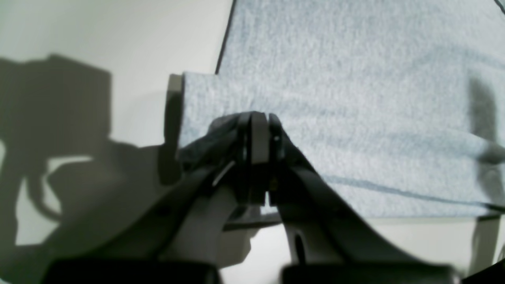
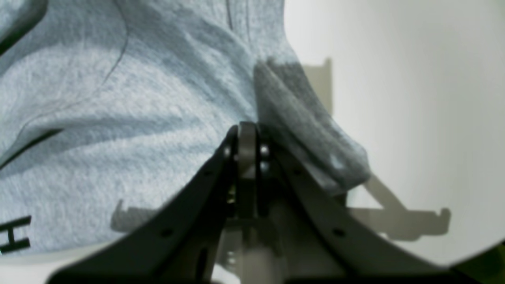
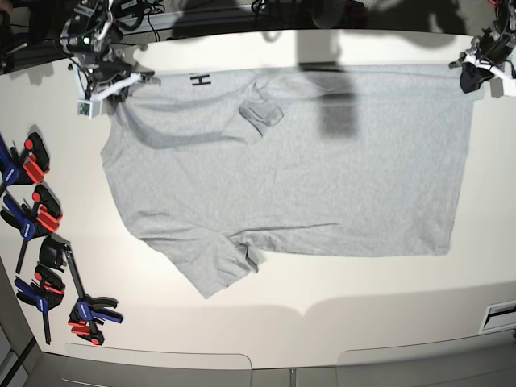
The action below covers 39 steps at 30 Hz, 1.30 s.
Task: Fold the T-shirt properly
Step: 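Pull the collar edge toward the robot with both grippers, then release the collar edge and move the right gripper to the hem corner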
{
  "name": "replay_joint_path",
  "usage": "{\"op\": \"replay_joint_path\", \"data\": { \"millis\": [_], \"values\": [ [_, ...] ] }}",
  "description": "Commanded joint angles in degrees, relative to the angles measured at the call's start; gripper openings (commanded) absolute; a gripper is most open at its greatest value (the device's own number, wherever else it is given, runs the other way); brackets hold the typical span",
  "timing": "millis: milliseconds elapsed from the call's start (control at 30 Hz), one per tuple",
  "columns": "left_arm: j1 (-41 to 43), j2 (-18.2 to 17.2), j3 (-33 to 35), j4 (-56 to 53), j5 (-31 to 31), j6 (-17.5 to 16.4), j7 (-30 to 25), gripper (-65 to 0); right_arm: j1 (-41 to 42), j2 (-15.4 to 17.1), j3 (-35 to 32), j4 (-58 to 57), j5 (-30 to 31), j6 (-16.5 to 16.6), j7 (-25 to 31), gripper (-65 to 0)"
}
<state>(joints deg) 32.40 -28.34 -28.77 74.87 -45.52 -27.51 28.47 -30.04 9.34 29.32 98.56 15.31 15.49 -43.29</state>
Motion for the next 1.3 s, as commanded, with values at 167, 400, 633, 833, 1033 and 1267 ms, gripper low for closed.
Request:
{"op": "replay_joint_path", "data": {
  "millis": [167,400,633,833,1033,1267],
  "values": [
    [5.03,-0.24,0.2,-1.03,4.31,3.43,7.15,-65.0,-4.94,0.02,-0.02,0.68,-1.18,0.07,-3.93,-65.0],
    [7.48,-0.24,0.2,-1.01,4.13,3.43,7.08,-65.0,-7.17,0.0,-0.02,0.98,-1.18,0.02,-4.26,-65.0],
    [7.63,-0.26,0.17,-0.9,3.43,3.02,7.15,-65.0,-7.15,0.02,-0.02,2.14,-1.18,0.0,-4.74,-65.0],
    [8.09,-0.24,-3.5,-0.85,0.79,1.11,8.46,-65.0,-8.11,0.0,-0.02,6.25,-1.18,-0.07,-6.25,-65.0],
    [8.07,-0.28,-9.05,-0.35,-8.59,-3.41,11.21,-65.0,-7.76,0.07,-0.02,11.04,-1.18,-0.11,-2.78,-65.0],
    [8.07,-0.26,-10.95,9.22,-10.69,-6.05,12.44,-56.8,-2.29,0.02,-0.02,17.62,-1.16,-0.13,-0.92,-65.0]
  ]
}}
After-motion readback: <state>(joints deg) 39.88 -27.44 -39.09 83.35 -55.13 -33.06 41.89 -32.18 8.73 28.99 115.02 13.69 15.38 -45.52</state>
